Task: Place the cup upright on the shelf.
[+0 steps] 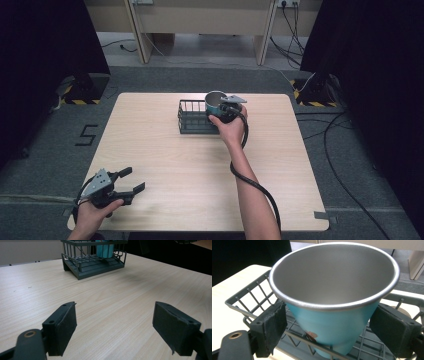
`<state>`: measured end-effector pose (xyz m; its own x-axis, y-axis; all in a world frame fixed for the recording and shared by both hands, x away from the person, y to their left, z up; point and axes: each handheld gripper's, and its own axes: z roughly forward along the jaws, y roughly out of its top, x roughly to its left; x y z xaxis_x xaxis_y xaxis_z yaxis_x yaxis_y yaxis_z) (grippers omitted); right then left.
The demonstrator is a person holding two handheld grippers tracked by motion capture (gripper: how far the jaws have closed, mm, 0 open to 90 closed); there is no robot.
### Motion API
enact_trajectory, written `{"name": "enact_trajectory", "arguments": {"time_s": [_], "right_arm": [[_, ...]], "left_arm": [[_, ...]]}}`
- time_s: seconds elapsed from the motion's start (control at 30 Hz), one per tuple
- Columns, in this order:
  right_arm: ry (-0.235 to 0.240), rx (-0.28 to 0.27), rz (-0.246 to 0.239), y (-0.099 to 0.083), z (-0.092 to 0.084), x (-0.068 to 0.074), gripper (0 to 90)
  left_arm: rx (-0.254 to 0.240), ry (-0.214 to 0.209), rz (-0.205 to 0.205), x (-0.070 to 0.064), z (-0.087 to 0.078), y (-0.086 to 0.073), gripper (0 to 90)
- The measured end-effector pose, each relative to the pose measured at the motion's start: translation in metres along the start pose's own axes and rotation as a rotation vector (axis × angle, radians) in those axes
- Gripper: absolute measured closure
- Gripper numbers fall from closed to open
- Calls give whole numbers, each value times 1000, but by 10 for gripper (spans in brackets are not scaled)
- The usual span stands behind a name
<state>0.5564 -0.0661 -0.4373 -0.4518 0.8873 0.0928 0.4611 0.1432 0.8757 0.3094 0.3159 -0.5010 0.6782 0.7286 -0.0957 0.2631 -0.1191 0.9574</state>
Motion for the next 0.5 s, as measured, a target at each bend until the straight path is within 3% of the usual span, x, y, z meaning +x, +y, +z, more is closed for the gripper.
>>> {"name": "enact_trajectory", "arguments": {"time_s": [0.5], "right_arm": [[16,1,-12,-5,-23,1,155]], "left_arm": [[-1,3,-2,0,0,0,187]]}}
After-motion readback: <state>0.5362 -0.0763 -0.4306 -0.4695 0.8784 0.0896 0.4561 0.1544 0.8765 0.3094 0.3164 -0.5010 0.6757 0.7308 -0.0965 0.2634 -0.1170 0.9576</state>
